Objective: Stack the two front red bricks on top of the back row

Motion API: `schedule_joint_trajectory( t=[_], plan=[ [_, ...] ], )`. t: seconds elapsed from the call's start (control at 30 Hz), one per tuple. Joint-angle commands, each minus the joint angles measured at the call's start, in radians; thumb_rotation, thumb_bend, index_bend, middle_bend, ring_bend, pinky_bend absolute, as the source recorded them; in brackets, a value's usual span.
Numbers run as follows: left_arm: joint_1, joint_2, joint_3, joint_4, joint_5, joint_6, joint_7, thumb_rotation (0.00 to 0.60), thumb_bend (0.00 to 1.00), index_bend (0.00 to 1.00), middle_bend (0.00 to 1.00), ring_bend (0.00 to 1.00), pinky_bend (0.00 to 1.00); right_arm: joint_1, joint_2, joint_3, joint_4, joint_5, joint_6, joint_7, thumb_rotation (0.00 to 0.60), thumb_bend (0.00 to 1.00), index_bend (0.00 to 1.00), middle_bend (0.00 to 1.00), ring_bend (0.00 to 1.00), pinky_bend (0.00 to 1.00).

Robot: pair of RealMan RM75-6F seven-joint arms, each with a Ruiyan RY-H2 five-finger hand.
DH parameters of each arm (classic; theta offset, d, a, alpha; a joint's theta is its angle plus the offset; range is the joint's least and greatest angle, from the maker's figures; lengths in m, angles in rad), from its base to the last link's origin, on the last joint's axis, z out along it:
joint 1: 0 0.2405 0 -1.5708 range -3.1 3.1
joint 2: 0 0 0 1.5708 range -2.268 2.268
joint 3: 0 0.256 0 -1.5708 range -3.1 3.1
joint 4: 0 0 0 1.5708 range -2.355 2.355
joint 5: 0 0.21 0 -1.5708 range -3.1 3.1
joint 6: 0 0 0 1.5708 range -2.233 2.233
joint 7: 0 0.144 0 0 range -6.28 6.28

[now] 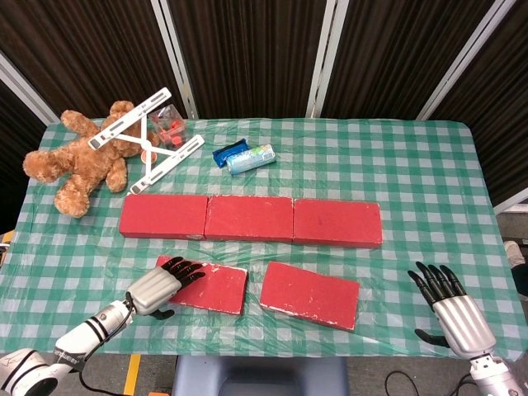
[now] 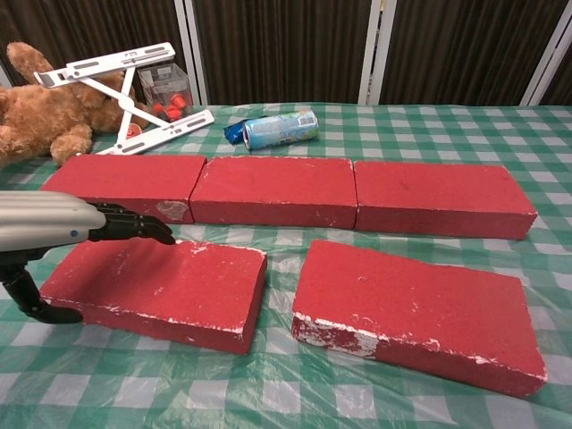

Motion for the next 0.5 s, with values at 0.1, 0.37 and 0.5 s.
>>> schedule_joint_trajectory(
  t=[0.1, 0.37, 0.5],
  plan=[
    [-0.05, 0.007, -0.019, -0.018, -0.057, -0.067, 0.014, 0.6, 0.28, 0.0, 0.0, 0.0, 0.0, 0.0, -0.001, 0.0, 0.0, 0.001, -0.002, -0.003, 0.6, 0.09, 0.0, 0.0, 0.0, 0.0],
    [-0.088, -0.008, -0.033, -0.008, -0.119, -0.099, 0.04, 0.6, 0.27, 0.0, 0.0, 0.0, 0.0, 0.0, -0.001, 0.005, 0.0, 0.008, 0.002, 0.0, 0.6, 0.09, 0.0, 0.0, 0.0, 0.0],
    [-0.096, -0.013, -0.029, -0.006, -0.142, -0.103, 0.059, 0.6, 0.28, 0.0, 0.0, 0.0, 0.0, 0.0, 0.001, 0.007, -0.001, 0.011, 0.005, 0.003, 0.6, 0.09, 0.0, 0.0, 0.0, 0.0]
  ],
)
